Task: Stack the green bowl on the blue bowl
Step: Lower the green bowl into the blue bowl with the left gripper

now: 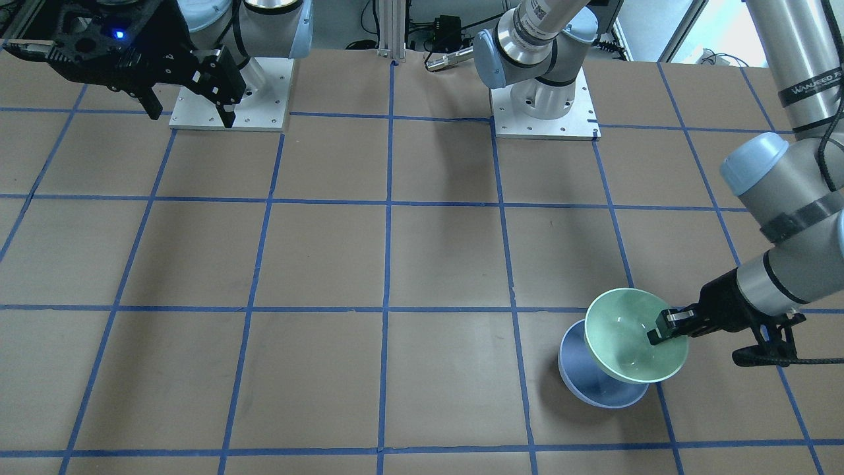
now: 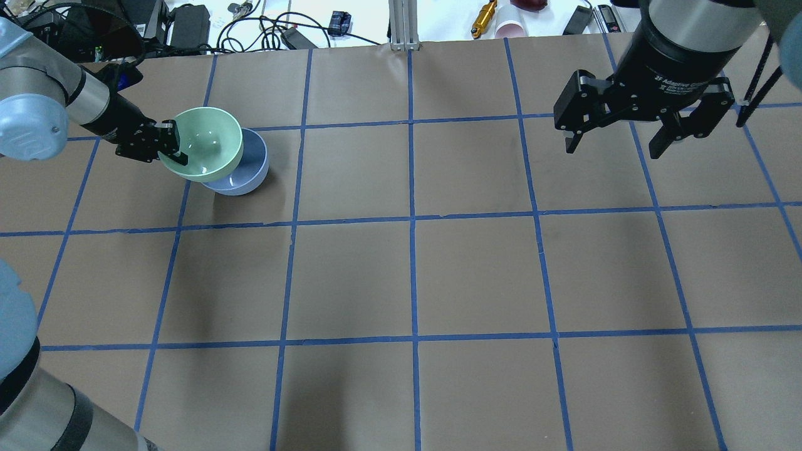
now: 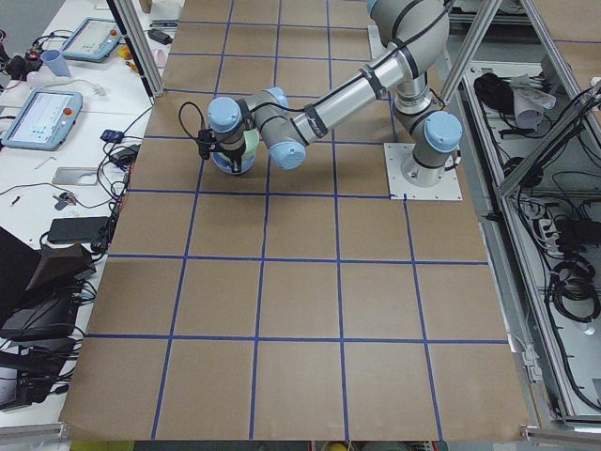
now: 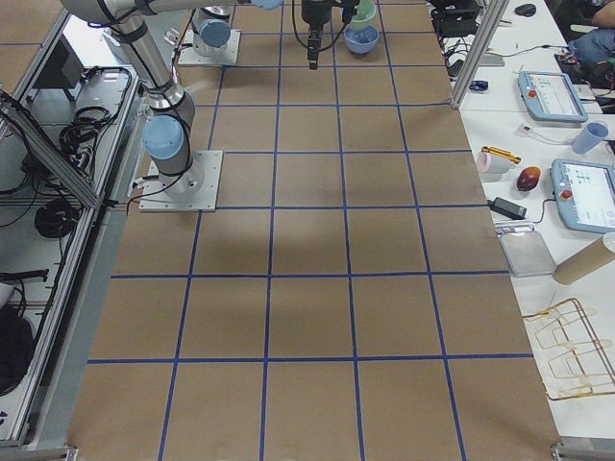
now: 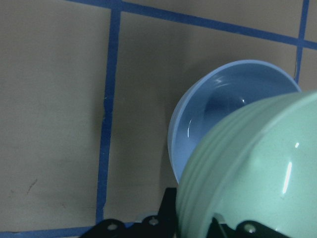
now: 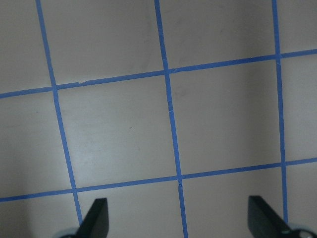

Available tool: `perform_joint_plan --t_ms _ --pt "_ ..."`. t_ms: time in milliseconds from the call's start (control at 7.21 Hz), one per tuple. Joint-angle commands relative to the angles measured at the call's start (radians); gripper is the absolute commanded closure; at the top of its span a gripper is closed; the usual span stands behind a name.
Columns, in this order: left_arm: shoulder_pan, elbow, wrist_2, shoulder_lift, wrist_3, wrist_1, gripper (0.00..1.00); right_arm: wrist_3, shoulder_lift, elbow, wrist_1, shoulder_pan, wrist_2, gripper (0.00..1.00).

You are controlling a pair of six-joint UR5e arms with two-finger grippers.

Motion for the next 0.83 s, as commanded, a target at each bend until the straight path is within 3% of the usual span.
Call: perform_joint_plan --t_ms 0,693 --pt "-0.019 0.013 0.003 -0.030 -0.014 0.003 1.00 0.000 0.000 0.000 -0.001 0.000 0.000 0.00" --pt "-0.031 0.048 0.009 -0.051 -0.038 0.031 1.00 0.000 0.000 -0.001 -0.001 0.000 0.000 0.00"
